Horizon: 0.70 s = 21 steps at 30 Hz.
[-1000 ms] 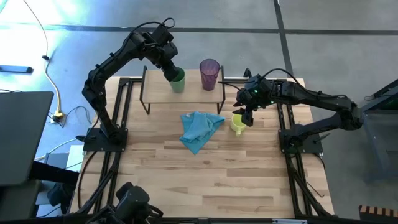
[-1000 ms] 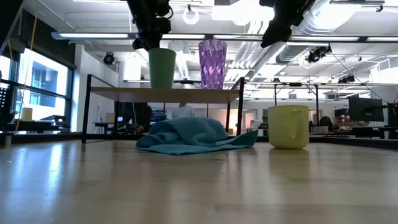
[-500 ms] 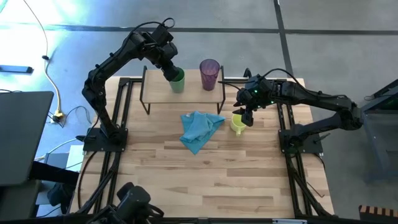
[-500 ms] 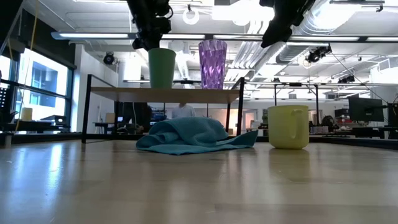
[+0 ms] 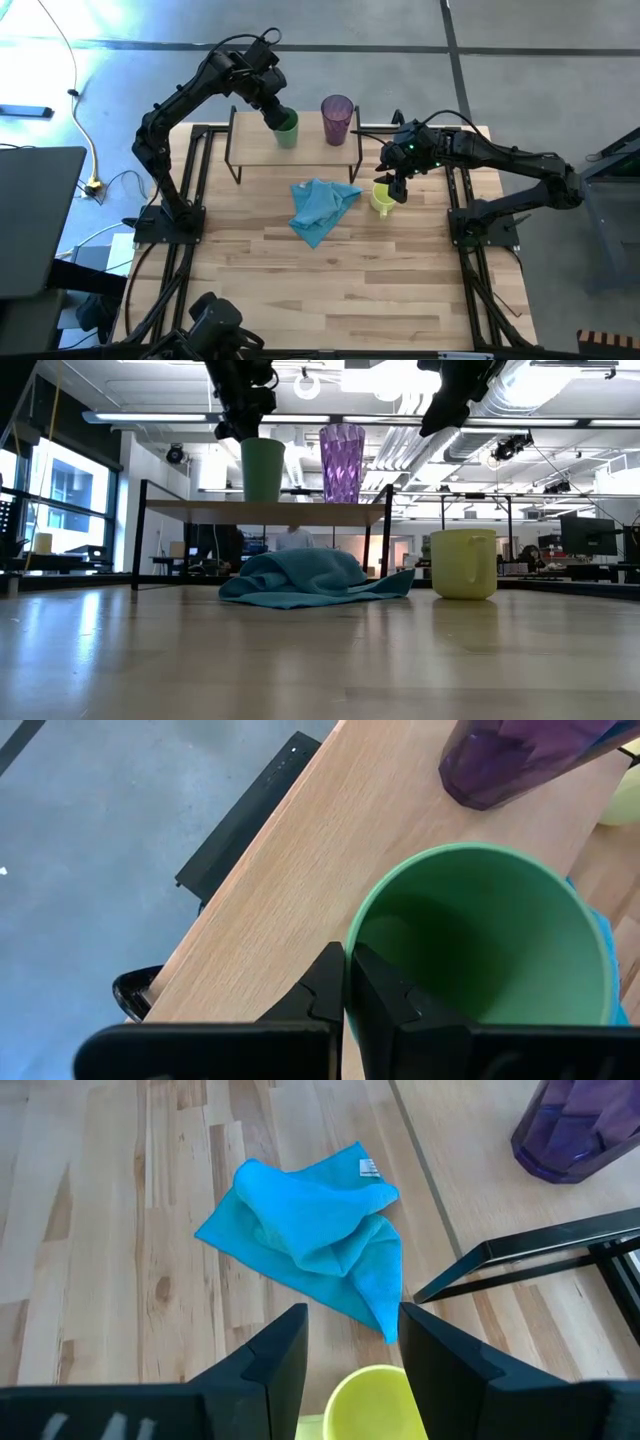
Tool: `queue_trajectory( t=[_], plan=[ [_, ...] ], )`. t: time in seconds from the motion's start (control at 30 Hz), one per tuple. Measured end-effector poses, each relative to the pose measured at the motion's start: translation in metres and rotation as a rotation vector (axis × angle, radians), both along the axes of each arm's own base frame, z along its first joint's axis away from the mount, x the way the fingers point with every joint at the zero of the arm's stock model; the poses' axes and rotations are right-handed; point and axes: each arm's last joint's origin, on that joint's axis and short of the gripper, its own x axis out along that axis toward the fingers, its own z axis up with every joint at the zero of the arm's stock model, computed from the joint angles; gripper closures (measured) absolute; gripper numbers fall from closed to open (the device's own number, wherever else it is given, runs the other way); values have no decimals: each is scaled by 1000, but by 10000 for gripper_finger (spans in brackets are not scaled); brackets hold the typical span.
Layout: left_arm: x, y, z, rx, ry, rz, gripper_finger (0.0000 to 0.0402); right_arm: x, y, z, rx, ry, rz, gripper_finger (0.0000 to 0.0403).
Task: Stack small to large cups/mugs on shelf
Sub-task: Put the green cup on the shelf
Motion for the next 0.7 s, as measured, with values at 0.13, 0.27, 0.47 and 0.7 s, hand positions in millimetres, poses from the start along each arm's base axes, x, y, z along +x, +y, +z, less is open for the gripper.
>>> queue_trajectory(
  t=[0.13,0.27,0.47,0.7],
  plan=[
    [0,0,0,-1,0,0,401,0,0,0,0,0,0,253],
    [0,0,0,0,0,0,401,0,0,0,0,0,0,253],
    [0,0,0,-1,-1,-1,401,0,0,0,0,0,0,253],
    [1,0,1,-4,-23,-10,401,0,0,0,0,0,0,253]
  ],
)
